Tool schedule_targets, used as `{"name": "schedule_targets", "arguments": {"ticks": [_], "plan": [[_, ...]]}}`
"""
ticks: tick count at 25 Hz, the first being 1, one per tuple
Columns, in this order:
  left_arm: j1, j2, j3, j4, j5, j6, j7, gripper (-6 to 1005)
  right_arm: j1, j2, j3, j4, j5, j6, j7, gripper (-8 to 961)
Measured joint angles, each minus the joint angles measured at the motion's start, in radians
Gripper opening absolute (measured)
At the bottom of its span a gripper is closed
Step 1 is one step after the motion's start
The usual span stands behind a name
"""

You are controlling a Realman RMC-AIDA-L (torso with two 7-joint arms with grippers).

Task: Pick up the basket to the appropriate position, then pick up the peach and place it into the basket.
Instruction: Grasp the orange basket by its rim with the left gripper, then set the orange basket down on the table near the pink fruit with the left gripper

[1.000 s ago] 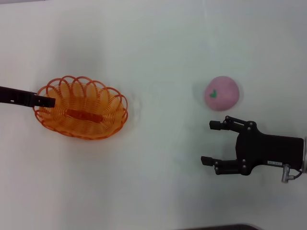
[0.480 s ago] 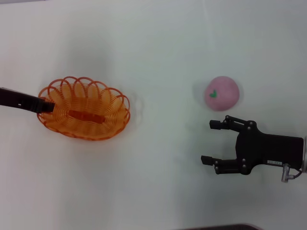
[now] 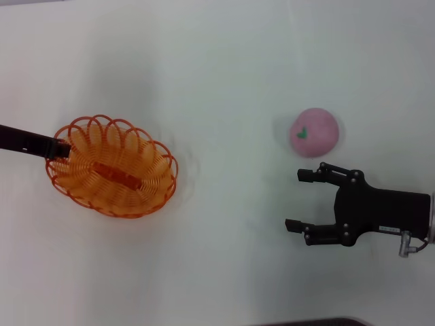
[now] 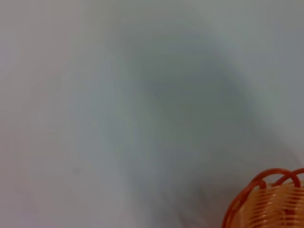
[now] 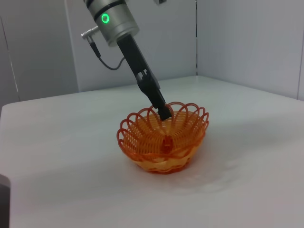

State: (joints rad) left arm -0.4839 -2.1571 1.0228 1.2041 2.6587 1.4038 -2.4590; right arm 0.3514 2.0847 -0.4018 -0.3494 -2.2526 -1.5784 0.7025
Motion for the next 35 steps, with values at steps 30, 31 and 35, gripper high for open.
{"name": "schedule_targets", "arguments": {"ticks": [30,31,35], "plan": [[-0.003,-0.01,-0.256,-0.046,-0.188,0.3,-0.189,63,0.018,0.004,0.002,-0.005,0.001,0.019,0.005,940],[0.004,-0.013,-0.251,-0.047,-0.196,0.292,-0.196,63,0.019,0.005,0.002,-0.004,0.001,0.022,0.007,940],[0.048,-0.018,-0.191,-0.05,-0.255,0.225,-0.233,62,0.022,0.005,0.001,0.0,0.001,0.03,0.008,940]]}}
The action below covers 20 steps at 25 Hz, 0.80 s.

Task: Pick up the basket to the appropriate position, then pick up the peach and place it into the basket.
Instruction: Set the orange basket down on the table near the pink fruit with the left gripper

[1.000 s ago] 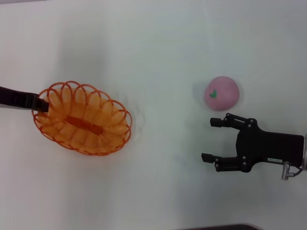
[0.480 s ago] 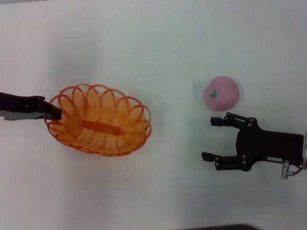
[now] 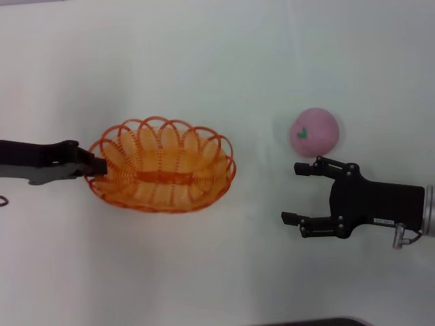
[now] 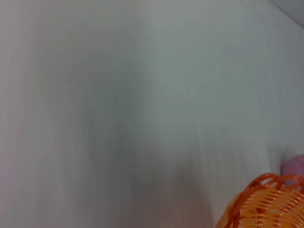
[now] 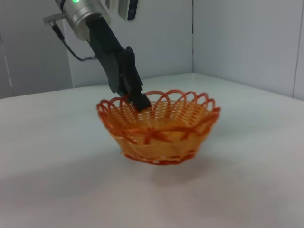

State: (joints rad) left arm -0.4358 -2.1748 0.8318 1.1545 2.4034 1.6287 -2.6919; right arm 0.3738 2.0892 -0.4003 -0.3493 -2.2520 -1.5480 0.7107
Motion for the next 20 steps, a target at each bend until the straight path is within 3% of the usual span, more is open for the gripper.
{"name": "schedule_targets", "arguments": {"ticks": [9,20], "plan": [[0.119,0.0,0.201,0.009,-0.143,-0.156,-0.053,62,0.003,0.001,0.001,0.001,0.0,0.001,0.002,940],[0.206,0.0,0.348,0.08,-0.192,-0.262,-0.092,61,0.005,0.002,0.002,0.003,0.003,0.007,0.003,940]]}}
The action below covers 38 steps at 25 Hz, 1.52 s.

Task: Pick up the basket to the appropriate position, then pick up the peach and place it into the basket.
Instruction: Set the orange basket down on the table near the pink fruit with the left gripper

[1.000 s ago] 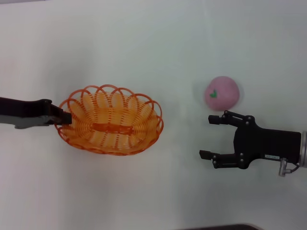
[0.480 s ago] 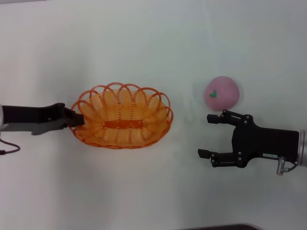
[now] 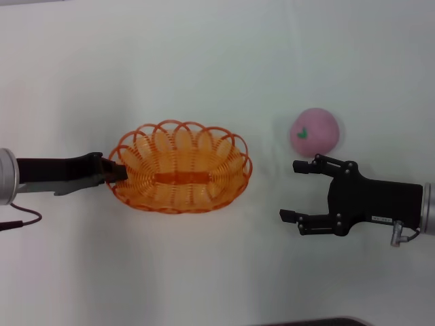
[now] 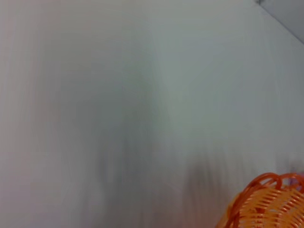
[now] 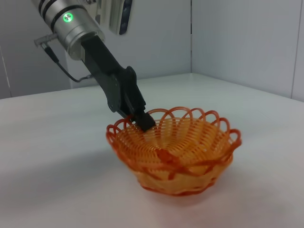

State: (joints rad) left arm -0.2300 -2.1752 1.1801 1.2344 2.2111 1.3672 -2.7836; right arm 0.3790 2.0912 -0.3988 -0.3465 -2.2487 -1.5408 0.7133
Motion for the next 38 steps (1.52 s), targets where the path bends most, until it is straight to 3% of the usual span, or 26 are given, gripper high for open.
{"name": "schedule_targets", "arguments": {"ticks": [20,38], "plan": [[0.057,0.0,0.124,-0.009,-0.055,-0.131,-0.038,68,-0.002,0.0,0.0,0.0,0.0,-0.003,0.0,939],[0.06,0.0,0.119,-0.018,-0.052,-0.156,-0.03,74,0.001,-0.001,0.0,0.0,0.0,-0.002,0.0,939]]}}
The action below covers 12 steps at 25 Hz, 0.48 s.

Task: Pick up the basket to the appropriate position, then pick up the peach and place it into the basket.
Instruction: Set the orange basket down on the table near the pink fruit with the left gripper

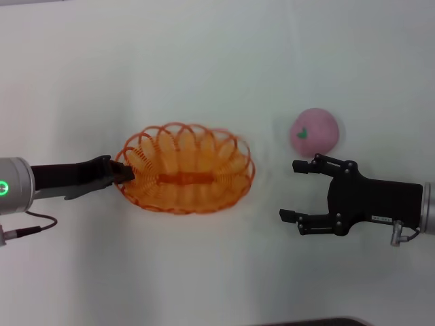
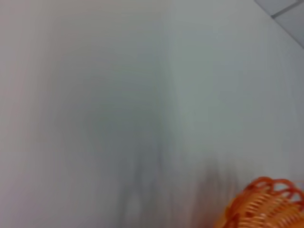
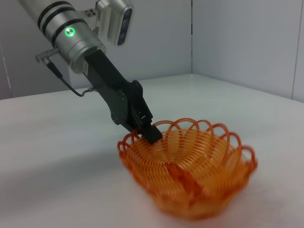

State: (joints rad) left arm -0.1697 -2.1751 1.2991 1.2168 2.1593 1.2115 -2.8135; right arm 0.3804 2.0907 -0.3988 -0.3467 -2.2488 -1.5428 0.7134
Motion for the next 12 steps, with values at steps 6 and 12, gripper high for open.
{"name": "schedule_targets", "arguments": {"ticks": [6,12], "plan": [[0.001,0.0,-0.004,-0.001,-0.004,0.011,0.001,77,0.0,0.0,0.0,0.0,0.0,0.001,0.0,938],[-0.001,0.001,-0.011,0.0,-0.006,0.041,0.011,305,0.0,-0.001,0.0,-0.001,0.0,0.001,0.0,938]]}}
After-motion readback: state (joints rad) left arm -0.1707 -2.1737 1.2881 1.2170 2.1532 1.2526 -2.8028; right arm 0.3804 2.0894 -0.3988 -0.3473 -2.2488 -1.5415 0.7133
